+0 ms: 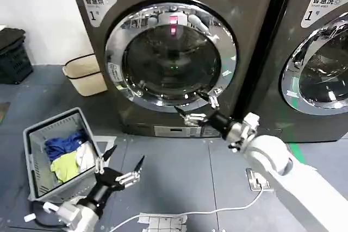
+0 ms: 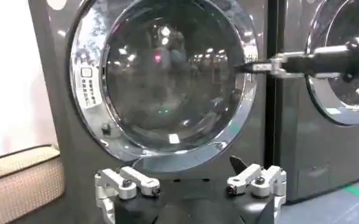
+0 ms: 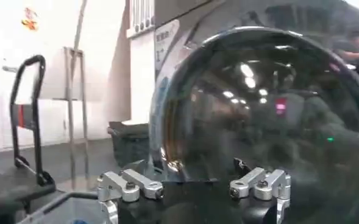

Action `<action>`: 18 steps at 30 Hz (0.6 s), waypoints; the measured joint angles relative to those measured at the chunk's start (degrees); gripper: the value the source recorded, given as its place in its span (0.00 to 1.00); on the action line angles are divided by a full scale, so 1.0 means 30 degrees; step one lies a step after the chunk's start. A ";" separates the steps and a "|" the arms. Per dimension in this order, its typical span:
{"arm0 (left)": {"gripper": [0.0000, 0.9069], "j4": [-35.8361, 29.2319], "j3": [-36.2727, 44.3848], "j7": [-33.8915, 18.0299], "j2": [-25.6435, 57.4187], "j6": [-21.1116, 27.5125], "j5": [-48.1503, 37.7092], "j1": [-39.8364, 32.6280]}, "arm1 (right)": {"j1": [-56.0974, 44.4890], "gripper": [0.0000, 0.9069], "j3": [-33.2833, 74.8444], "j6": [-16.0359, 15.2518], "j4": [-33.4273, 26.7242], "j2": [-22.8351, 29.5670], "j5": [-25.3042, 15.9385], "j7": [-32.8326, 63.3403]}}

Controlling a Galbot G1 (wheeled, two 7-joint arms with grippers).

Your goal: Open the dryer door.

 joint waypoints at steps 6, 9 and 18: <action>1.00 0.0001 0.0056 0.0017 -0.0150 -0.0020 0.0126 0.0024 | 0.1829 1.00 -0.1689 -0.0009 -0.1117 0.0758 0.0173 -0.0001; 1.00 0.0002 0.0054 0.0020 -0.0196 -0.0043 0.0165 0.0065 | 0.2622 1.00 -0.2520 -0.0002 -0.1750 0.1173 0.0175 -0.0065; 1.00 -0.0080 -0.0004 0.0023 -0.0227 -0.0080 0.0186 0.0159 | 0.4454 1.00 -0.4109 0.0026 -0.3812 0.2588 0.0292 -0.0348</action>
